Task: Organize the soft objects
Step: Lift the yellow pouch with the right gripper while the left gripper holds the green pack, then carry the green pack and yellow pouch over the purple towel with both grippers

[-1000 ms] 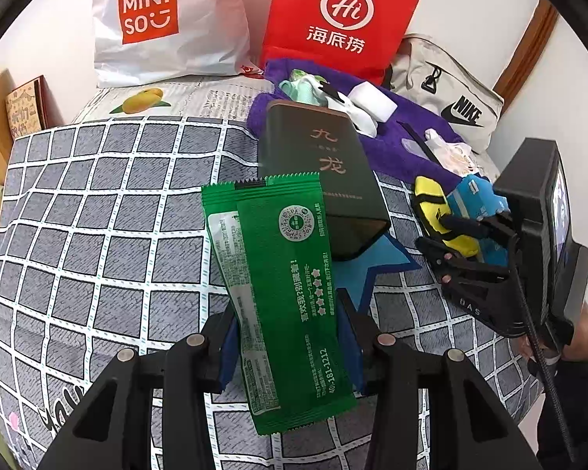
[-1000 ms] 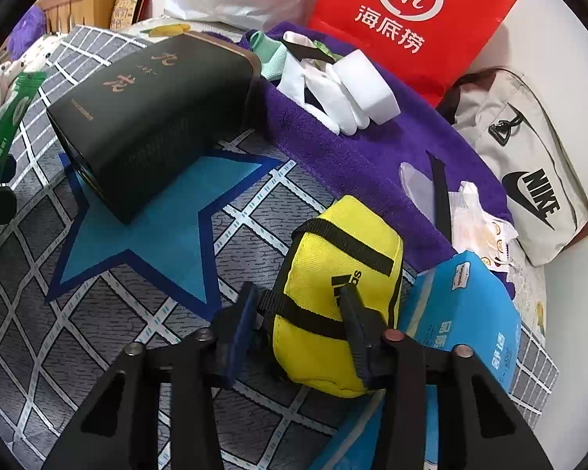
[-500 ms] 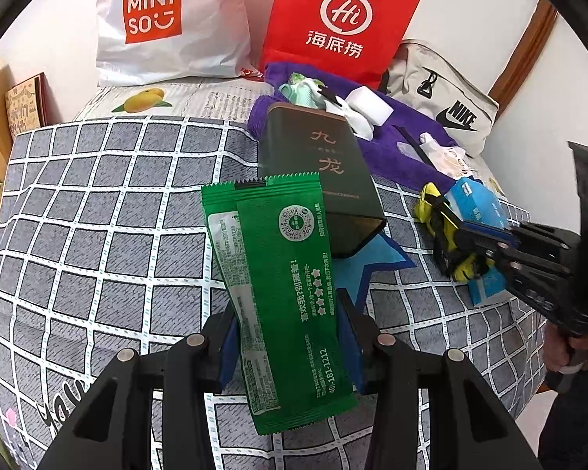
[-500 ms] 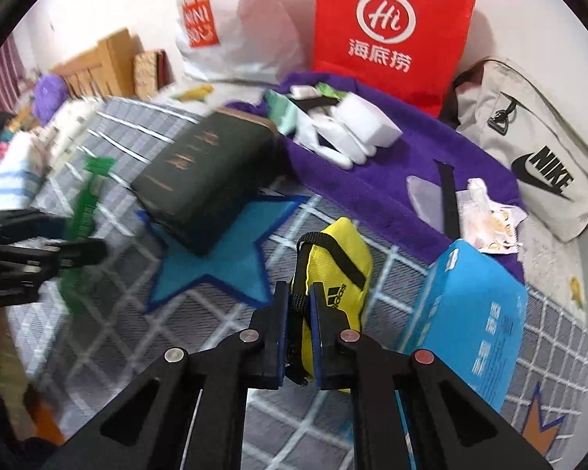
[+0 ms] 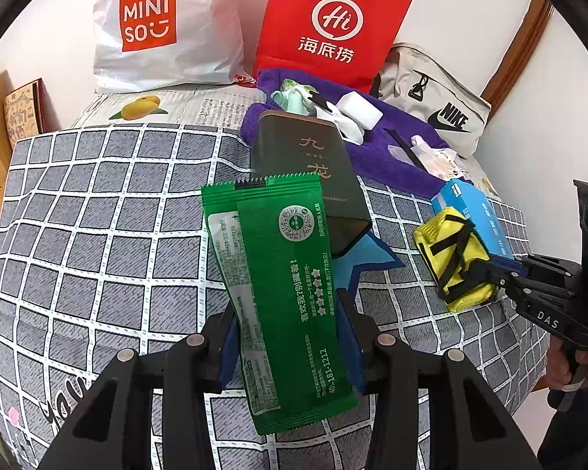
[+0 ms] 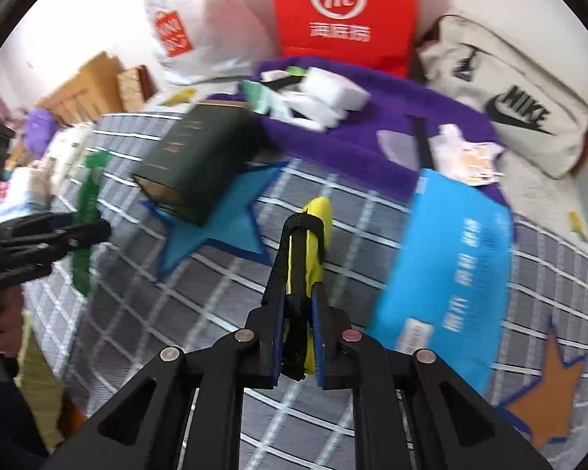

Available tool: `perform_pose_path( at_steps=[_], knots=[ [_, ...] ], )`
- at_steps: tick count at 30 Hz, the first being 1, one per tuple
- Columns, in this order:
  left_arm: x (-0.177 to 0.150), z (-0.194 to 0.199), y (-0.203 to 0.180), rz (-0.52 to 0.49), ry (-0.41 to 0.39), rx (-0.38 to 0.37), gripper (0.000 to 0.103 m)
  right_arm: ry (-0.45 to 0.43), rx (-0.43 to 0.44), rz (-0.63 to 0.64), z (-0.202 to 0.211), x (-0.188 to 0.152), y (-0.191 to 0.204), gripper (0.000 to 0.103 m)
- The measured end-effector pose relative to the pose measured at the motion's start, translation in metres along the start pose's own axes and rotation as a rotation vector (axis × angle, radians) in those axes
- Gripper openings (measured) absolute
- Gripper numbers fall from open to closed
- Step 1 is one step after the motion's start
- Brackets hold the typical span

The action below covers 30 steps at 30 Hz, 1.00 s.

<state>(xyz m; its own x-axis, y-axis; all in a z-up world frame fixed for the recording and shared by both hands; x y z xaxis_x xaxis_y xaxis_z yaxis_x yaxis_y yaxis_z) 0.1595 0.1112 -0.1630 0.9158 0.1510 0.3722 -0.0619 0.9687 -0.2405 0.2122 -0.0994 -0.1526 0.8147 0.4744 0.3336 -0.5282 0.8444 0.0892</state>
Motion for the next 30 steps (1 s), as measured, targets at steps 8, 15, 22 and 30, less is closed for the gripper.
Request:
perform_pose_path(
  at_steps=[8,15,22,30],
  knots=[
    [0.001,-0.003,0.000,0.000,0.007,-0.002,0.042,0.049,0.038,-0.007,-0.028,0.009,-0.002,0.015],
    [0.009,0.007,-0.003,-0.016,-0.024,-0.007,0.041,-0.019,0.052,0.035,-0.012,0.012,0.005,0.011],
    [0.022,0.026,-0.009,-0.030,-0.059,-0.008,0.041,-0.059,0.059,-0.003,0.010,0.016,-0.008,0.011],
    [0.042,0.036,-0.021,-0.051,-0.078,-0.001,0.041,-0.105,0.095,-0.045,0.029,0.027,-0.020,0.011]
  ],
)
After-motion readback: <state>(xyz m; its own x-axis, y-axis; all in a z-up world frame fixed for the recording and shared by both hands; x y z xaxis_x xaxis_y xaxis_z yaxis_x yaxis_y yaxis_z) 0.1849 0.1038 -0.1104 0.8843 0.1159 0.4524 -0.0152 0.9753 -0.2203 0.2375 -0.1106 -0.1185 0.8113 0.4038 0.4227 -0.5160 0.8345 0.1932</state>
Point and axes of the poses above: each gripper's, at about its wrist camera, not at the fingertips, and z roughly against the way its jaws point, y to its left, x to its top, the point moved 7 cm from there along -z, roughly the way its jaws point, and after that the axes turned 10 degrees about y, right-handed, at the moved point
